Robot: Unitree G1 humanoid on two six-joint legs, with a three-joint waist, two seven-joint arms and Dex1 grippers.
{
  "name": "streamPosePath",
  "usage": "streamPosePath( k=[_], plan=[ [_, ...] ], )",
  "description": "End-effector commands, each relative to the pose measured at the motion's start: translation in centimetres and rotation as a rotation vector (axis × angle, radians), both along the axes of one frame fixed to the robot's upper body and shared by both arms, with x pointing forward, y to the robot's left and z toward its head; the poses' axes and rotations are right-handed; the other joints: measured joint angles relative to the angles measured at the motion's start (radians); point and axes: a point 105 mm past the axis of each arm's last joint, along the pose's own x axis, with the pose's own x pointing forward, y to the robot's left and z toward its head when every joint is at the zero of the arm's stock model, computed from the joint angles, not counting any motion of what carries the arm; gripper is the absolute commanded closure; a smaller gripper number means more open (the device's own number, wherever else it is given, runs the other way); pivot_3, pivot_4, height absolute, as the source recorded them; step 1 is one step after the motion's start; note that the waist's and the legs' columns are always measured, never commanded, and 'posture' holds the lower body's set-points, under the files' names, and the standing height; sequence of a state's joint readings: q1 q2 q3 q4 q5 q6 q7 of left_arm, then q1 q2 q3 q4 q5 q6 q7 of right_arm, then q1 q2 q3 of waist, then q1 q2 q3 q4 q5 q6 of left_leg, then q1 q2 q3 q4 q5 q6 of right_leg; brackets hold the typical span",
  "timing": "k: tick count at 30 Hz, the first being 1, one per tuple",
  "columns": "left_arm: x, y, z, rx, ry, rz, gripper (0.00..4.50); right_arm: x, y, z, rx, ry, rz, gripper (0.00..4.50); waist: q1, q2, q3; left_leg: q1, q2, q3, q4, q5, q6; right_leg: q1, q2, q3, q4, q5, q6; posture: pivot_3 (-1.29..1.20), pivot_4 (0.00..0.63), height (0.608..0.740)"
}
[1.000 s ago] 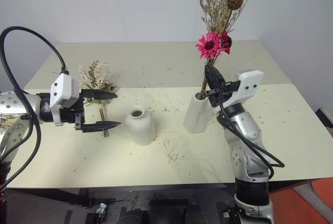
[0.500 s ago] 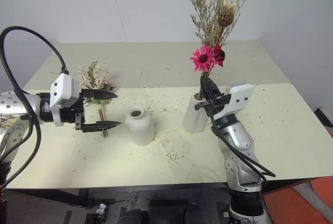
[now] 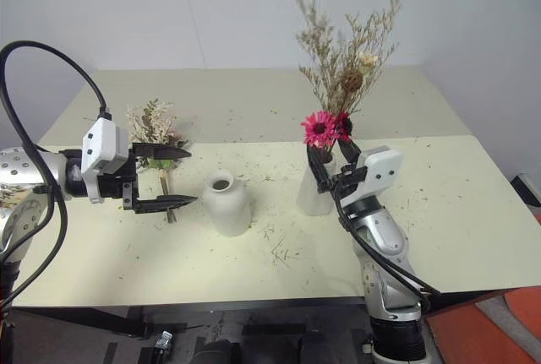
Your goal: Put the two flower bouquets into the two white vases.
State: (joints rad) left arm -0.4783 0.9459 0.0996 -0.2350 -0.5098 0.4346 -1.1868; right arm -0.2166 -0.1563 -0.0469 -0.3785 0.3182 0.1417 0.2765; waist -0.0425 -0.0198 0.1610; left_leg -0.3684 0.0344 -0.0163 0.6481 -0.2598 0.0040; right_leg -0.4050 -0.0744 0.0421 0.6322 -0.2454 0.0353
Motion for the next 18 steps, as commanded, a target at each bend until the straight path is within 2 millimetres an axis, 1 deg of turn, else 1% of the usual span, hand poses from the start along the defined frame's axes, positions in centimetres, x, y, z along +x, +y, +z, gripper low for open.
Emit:
streamPosePath(
  k=[1, 4, 7, 9, 11, 13, 16, 18],
  plan=[
    [-0.2, 0.0, 1.1, -0.005, -0.06, 0.001, 0.0, -1.2, 0.0, 0.7, -0.026, -0.049, -0.024, 0.03, 0.0, 0.0, 0.0, 0.0, 0.0, 0.0, 0.0, 0.0, 0.0, 0.0, 0.0, 0.0, 0.0, 0.0, 0.0, 0.0, 0.15, 0.74],
    [-0.2, 0.3, 1.1, -0.006, -0.056, 0.024, 0.0, -1.9, -0.8, -0.1, -0.053, -0.02, -0.055, 0.03, 0.001, 0.0, 0.0, 0.0, 0.0, 0.0, 0.0, 0.0, 0.0, 0.0, 0.0, 0.0, 0.0, 0.0, 0.0, 0.0, 0.15, 0.74],
    [-0.2, 0.9, 1.2, -0.033, -0.055, 0.072, 0.0, -2.9, -1.8, -1.5, -0.163, 0.046, -0.052, 0.03, 0.002, 0.0, 0.0, 0.0, 0.0, 0.0, 0.0, 0.0, 0.0, 0.0, 0.0, 0.0, 0.0, 0.0, 0.0, 0.0, 0.15, 0.74],
    [0.1, 1.3, 1.5, -0.065, -0.063, 0.118, 0.0, -3.4, -2.1, -1.8, -0.204, 0.082, -0.027, 0.03, 0.003, 0.0, 0.0, 0.0, 0.0, 0.0, 0.0, 0.0, 0.0, 0.0, 0.0, 0.0, 0.0, 0.0, 0.0, 0.0, 0.15, 0.74],
    [1.1, 2.2, 2.2, -0.128, -0.082, 0.235, 0.0, -3.8, -2.4, -1.9, -0.27, 0.15, 0.018, 0.03, 0.002, 0.0, 0.0, 0.0, 0.0, 0.0, 0.0, 0.0, 0.0, 0.001, 0.0, 0.0, 0.0, 0.0, 0.0, 0.0, 0.15, 0.74],
    [1.7, 2.8, 2.6, -0.169, -0.088, 0.31, 0.0, -4.1, -2.6, -2.0, -0.32, 0.192, 0.043, 0.03, 0.003, 0.0, 0.0, 0.001, 0.0, 0.0, 0.001, 0.0, 0.0, 0.002, 0.0, 0.0, 0.001, 0.0, 0.0, 0.0, 0.15, 0.74],
    [4.1, 4.8, 3.2, -0.167, -0.177, 0.622, 0.0, -5.2, -3.2, -2.3, -0.54, 0.318, 0.148, 0.03, 0.007, 0.0, 0.0, 0.001, -0.001, -0.002, 0.001, 0.0, 0.0, 0.002, 0.0, -0.001, 0.0, 0.0, 0.0, 0.0, 0.15, 0.74],
    [4.9, 5.7, 3.2, -0.161, -0.174, 0.755, 0.0, -6.0, -3.2, -2.1, -0.649, 0.359, 0.2, 0.03, 0.013, -0.001, 0.0, 0.001, -0.001, -0.003, 0.002, 0.0, 0.0, 0.003, 0.0, -0.002, 0.0, 0.0, 0.0, 0.0, 0.15, 0.74]
  ],
)
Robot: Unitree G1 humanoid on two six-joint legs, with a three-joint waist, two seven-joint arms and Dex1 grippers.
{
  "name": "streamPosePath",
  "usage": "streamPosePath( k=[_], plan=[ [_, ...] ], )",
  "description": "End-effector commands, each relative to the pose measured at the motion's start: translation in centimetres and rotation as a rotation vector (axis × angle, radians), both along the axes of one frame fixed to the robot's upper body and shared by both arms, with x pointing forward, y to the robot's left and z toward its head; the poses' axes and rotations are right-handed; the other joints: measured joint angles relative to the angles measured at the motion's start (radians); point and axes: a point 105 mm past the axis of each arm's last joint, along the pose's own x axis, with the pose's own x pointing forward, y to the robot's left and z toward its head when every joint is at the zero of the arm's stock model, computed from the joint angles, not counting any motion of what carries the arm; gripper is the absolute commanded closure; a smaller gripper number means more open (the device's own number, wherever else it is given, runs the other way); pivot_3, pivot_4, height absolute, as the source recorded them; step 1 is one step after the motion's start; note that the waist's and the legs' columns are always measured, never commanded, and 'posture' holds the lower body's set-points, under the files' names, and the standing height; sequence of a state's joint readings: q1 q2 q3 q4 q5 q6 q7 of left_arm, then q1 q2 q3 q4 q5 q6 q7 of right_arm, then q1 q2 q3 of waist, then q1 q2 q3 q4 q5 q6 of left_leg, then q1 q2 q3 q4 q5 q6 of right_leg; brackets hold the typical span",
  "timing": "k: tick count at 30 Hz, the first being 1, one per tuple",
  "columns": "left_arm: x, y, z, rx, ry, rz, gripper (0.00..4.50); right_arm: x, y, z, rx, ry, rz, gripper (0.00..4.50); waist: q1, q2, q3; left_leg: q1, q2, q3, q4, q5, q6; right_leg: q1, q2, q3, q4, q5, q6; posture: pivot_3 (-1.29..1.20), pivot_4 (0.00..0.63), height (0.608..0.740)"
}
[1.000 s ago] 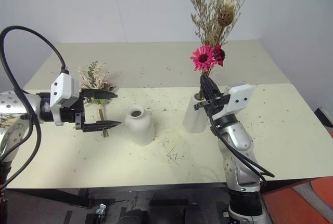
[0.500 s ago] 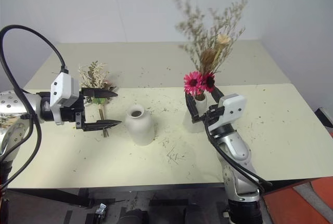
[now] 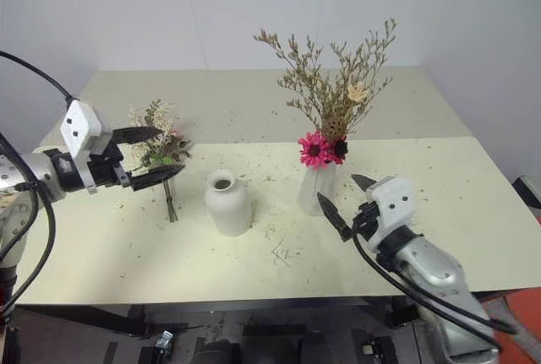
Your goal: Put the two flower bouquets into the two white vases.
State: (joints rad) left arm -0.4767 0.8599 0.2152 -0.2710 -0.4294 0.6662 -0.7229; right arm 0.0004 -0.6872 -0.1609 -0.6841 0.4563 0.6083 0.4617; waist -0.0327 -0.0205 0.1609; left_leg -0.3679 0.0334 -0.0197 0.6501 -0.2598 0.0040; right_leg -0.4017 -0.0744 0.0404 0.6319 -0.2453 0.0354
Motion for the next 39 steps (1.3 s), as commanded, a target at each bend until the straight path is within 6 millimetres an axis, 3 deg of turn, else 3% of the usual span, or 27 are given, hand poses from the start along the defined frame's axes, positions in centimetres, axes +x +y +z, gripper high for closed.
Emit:
streamPosePath(
  k=[1, 5, 12, 14, 23, 32, 35, 39],
  plan=[
    [1.4, 1.9, 1.2, 0.034, 0.001, 0.275, 0.0, -2.0, 0.7, 1.9, -0.141, 0.06, 0.145, 0.03, 0.006, 0.0, 0.0, 0.0, 0.0, 0.0, 0.0, 0.0, 0.0, 0.0, 0.0, 0.0, 0.0, 0.0, 0.0, 0.0, 0.15, 0.74],
    [3.2, 2.8, -0.1, -0.018, 0.215, 0.443, 0.0, -2.5, 0.6, 3.6, -0.223, 0.152, 0.204, 0.03, 0.012, -0.001, 0.0, 0.0, 0.0, -0.002, 0.0, 0.0, 0.0, 0.0, 0.0, -0.001, -0.001, 0.0, 0.0, 0.0, 0.15, 0.74],
    [5.4, 3.4, -3.8, -0.042, 0.47, 0.692, 0.0, -1.1, 1.3, 9.5, -0.066, 0.226, 0.238, 0.03, 0.013, -0.001, 0.0, -0.001, -0.001, -0.003, 0.0, 0.0, 0.0, 0.0, 0.0, -0.002, -0.001, 0.0, 0.0, 0.0, 0.15, 0.74],
    [5.7, 3.5, -4.7, -0.076, 0.528, 0.73, 0.0, -1.2, 1.8, 10.3, -0.051, 0.231, 0.255, 0.03, 0.016, -0.002, 0.0, -0.003, -0.001, -0.003, 0.0, 0.0, 0.0, -0.001, 0.0, -0.002, -0.001, 0.001, 0.0, 0.0, 0.15, 0.74],
    [7.4, 1.9, -7.7, -0.155, 0.612, 0.759, 0.0, -1.3, 2.6, 9.7, -0.059, 0.237, 0.232, 0.03, 0.021, -0.002, 0.0, -0.008, -0.003, -0.004, 0.003, 0.0, 0.0, -0.002, -0.003, -0.004, -0.001, 0.001, 0.001, 0.0, 0.15, 0.74],
    [9.5, 1.7, -8.5, -0.167, 0.585, 0.784, 0.0, -1.8, 2.8, 9.2, -0.067, 0.233, 0.23, 0.03, 0.021, -0.002, 0.0, -0.007, -0.002, -0.004, 0.003, 0.0, 0.0, -0.002, -0.002, -0.004, -0.001, 0.001, 0.001, 0.0, 0.15, 0.74],
    [9.9, 2.1, -8.8, -0.17, 0.588, 0.805, 0.58, -1.9, 2.7, 9.1, -0.07, 0.232, 0.219, 0.0, 0.019, -0.002, 0.0, -0.007, -0.003, -0.004, 0.003, 0.0, 0.0, -0.002, -0.002, -0.003, 0.0, 0.001, 0.001, 0.0, 0.15, 0.74],
    [10.0, 2.3, -8.8, -0.195, 0.603, 0.79, 1.87, -1.9, 2.5, 9.0, -0.072, 0.234, 0.206, 0.0, 0.019, -0.002, 0.0, -0.008, -0.002, -0.004, 0.003, 0.0, 0.0, -0.002, -0.002, -0.004, 0.0, 0.001, 0.001, 0.0, 0.15, 0.74]
  ],
)
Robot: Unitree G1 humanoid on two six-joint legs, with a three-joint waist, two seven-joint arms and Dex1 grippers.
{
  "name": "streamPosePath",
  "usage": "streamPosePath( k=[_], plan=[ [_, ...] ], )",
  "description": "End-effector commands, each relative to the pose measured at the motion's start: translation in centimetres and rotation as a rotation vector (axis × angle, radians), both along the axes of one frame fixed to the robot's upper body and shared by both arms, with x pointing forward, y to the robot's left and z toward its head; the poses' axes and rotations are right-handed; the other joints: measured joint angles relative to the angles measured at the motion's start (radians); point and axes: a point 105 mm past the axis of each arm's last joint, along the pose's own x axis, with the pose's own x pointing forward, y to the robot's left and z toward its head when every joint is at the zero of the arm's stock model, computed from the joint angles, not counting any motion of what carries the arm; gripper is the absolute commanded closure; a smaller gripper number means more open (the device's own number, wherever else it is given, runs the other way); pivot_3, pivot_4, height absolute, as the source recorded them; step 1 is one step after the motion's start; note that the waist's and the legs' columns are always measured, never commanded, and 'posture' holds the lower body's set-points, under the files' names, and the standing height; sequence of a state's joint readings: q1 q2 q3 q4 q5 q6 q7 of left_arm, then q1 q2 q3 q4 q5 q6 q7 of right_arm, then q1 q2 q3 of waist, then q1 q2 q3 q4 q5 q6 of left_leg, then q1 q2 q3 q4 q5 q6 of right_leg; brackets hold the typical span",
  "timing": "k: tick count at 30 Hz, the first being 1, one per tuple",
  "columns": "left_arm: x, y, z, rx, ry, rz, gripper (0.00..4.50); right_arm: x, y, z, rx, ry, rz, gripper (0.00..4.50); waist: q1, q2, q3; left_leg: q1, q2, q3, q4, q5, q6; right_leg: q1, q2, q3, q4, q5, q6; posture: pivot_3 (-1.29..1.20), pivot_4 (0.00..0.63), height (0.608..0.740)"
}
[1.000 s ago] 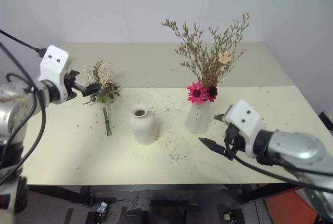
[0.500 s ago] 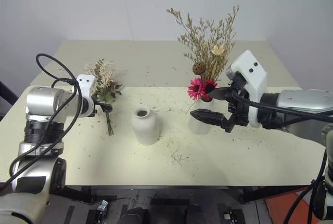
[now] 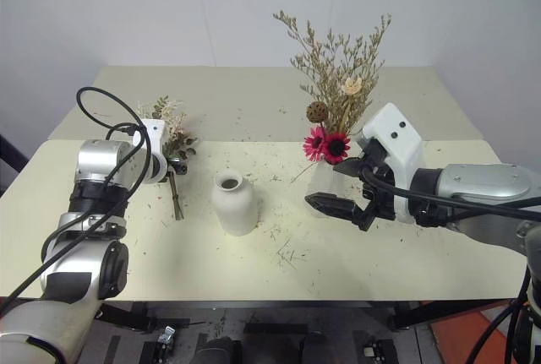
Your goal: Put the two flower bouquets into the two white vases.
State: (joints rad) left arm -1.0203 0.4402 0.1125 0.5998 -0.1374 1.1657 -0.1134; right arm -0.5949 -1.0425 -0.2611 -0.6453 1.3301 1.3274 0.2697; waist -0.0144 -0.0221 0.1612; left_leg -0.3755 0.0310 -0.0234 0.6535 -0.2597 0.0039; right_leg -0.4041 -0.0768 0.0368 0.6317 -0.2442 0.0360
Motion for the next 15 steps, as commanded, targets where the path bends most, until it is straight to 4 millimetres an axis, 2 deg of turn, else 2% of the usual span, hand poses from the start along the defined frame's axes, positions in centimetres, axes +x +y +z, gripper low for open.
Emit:
streamPosePath(
  k=[1, 6, 8, 12, 15],
  plan=[
    [0.6, 0.5, 2.0, -0.012, -0.058, 0.009, 2.23, -0.3, -0.1, 1.2, 0.016, -0.065, -0.005, 0.0, 0.001, 0.0, 0.0, 0.0, 0.0, 0.0, 0.0, 0.0, 0.0, 0.0, 0.0, 0.0, 0.0, 0.0, 0.0, 0.0, 0.15, 0.74],
    [1.0, 1.2, 1.3, 0.005, -0.052, 0.047, 3.94, -0.5, -0.1, 1.3, 0.026, -0.064, 0.003, 0.0, 0.002, 0.0, 0.0, 0.0, 0.0, 0.0, 0.0, 0.0, 0.0, 0.0, 0.0, 0.0, 0.0, 0.0, 0.0, 0.0, 0.15, 0.74],
    [1.2, 1.2, 1.2, -0.003, -0.056, 0.057, 4.37, -1.2, 0.3, 1.6, 0.054, -0.059, 0.047, 0.0, 0.002, 0.0, 0.0, 0.0, 0.0, 0.0, 0.0, 0.0, 0.0, 0.0, 0.0, 0.0, 0.0, 0.0, 0.0, 0.0, 0.15, 0.74],
    [1.5, 1.4, 1.3, 0.02, -0.082, 0.076, 4.37, -2.1, 0.4, 2.3, 0.071, -0.085, 0.087, 0.0, 0.002, 0.0, 0.0, 0.0, 0.0, 0.0, 0.0, 0.0, 0.0, 0.0, 0.0, -0.001, 0.0, 0.0, 0.0, 0.0, 0.15, 0.74],
    [2.1, 1.6, 2.9, 0.049, -0.188, 0.076, 4.37, -2.0, 0.3, 2.2, 0.07, -0.092, 0.074, 0.0, 0.002, 0.0, 0.0, 0.0, 0.0, 0.0, 0.0, 0.0, 0.0, 0.0, 0.0, 0.0, 0.0, 0.0, 0.0, 0.0, 0.15, 0.74]
  ],
)
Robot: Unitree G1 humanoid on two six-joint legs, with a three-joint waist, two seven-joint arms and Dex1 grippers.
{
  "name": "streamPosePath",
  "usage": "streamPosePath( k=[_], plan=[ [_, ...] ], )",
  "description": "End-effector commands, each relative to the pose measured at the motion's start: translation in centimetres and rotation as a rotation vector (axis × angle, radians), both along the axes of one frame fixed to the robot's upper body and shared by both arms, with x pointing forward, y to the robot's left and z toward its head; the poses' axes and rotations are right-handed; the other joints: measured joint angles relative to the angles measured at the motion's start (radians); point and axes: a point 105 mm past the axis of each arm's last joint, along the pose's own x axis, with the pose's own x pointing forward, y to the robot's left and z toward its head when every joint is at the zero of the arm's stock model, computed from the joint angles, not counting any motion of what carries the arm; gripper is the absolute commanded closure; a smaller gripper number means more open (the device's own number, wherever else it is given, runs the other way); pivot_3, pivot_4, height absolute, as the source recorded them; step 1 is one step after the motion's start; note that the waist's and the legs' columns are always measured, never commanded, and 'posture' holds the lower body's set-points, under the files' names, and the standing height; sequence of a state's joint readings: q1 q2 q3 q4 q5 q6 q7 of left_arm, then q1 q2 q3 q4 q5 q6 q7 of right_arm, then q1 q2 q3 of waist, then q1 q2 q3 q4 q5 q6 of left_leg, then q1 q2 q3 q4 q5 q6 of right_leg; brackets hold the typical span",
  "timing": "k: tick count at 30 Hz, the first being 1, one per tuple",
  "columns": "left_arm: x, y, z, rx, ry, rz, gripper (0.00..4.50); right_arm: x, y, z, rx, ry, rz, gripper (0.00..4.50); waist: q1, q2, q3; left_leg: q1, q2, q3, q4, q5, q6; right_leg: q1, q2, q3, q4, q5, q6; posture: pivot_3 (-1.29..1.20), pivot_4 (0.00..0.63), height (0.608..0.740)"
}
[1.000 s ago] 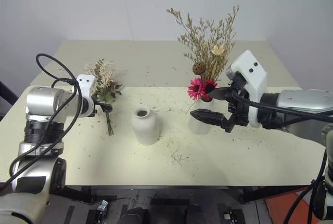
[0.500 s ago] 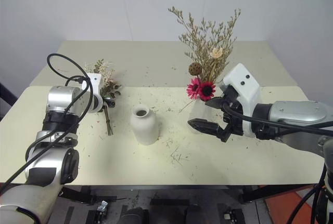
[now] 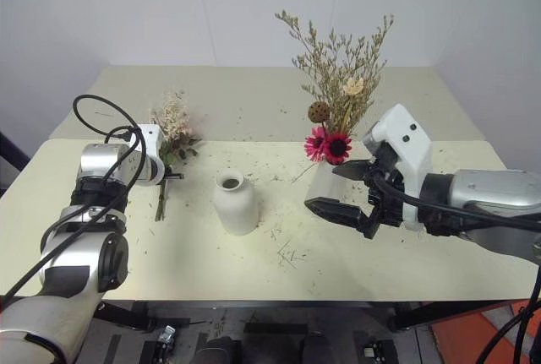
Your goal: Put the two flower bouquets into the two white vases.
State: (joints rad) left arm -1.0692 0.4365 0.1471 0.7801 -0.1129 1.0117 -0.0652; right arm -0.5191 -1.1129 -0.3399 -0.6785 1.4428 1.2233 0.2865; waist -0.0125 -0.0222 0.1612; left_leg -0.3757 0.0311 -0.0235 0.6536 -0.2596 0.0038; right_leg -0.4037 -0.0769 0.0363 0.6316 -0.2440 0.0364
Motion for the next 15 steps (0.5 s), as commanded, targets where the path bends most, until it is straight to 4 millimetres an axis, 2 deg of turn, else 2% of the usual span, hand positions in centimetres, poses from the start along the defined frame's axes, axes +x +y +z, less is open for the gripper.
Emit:
streamPosePath(
  k=[1, 2, 5, 6, 7, 10, 12, 15],
  plan=[
    [1.1, 0.2, 4.5, 0.021, -0.216, -0.011, 4.37, -0.4, -0.1, 1.0, 0.019, -0.056, 0.002, 0.0, 0.0, 0.0, 0.0, 0.0, 0.0, 0.0, 0.0, 0.0, 0.0, 0.0, 0.0, 0.0, 0.0, 0.0, 0.0, 0.0, 0.15, 0.74],
    [1.1, 0.0, 5.4, 0.002, -0.258, -0.025, 4.37, -0.4, -0.1, 1.0, 0.018, -0.057, -0.001, 0.0, 0.0, 0.0, 0.0, 0.0, 0.0, 0.0, 0.0, 0.0, 0.0, 0.0, 0.0, 0.0, 0.0, 0.0, 0.0, 0.0, 0.15, 0.74],
    [0.1, -0.9, 10.8, -0.184, -0.491, -0.17, 4.37, -0.8, -0.5, 1.0, 0.015, -0.079, -0.004, 0.0, -0.001, 0.0, 0.0, -0.002, 0.001, 0.0, 0.0, 0.0, -0.001, -0.001, 0.0, 0.0, 0.001, 0.0, 0.0, 0.0, 0.15, 0.74],
    [-0.7, -1.1, 13.1, -0.214, -0.618, -0.241, 4.37, -1.0, -0.7, 1.1, 0.013, -0.089, -0.007, 0.0, -0.001, 0.0, 0.0, -0.002, 0.001, 0.0, 0.0, 0.001, -0.001, -0.001, 0.0, 0.0, 0.001, 0.0, 0.0, 0.0, 0.15, 0.74],
    [-1.4, -1.2, 14.3, -0.221, -0.697, -0.285, 4.37, -1.1, -0.8, 1.1, 0.011, -0.095, -0.009, 0.0, -0.003, 0.0, 0.0, -0.003, 0.001, 0.0, 0.0, 0.001, -0.001, -0.001, 0.0, 0.0, 0.001, 0.0, 0.0, 0.0, 0.15, 0.74],
    [-4.8, -1.6, 18.4, -0.422, -0.92, -0.508, 4.37, -1.8, -1.5, 0.7, -0.007, -0.123, -0.01, 0.0, 0.0, 0.0, 0.0, -0.002, 0.002, 0.001, 0.0, 0.001, -0.002, -0.001, 0.0, 0.0, 0.0, 0.0, 0.0, 0.0, 0.15, 0.74],
    [-6.9, -1.5, 20.1, -0.487, -1.054, -0.638, 4.37, -2.0, -2.0, 0.3, -0.037, -0.157, -0.025, 0.0, 0.001, 0.0, 0.0, -0.002, 0.002, 0.001, 0.0, 0.001, -0.002, 0.0, 0.0, 0.0, 0.0, 0.0, 0.0, 0.0, 0.15, 0.74],
    [-8.7, -1.8, 21.0, -0.563, -1.14, -0.796, 4.37, -2.0, -2.6, -0.3, -0.048, -0.169, -0.037, 0.0, 0.001, 0.001, 0.0, 0.001, 0.002, 0.001, 0.004, 0.001, -0.002, 0.002, 0.001, 0.0, -0.002, 0.0, 0.0, 0.0, 0.15, 0.74]
  ],
)
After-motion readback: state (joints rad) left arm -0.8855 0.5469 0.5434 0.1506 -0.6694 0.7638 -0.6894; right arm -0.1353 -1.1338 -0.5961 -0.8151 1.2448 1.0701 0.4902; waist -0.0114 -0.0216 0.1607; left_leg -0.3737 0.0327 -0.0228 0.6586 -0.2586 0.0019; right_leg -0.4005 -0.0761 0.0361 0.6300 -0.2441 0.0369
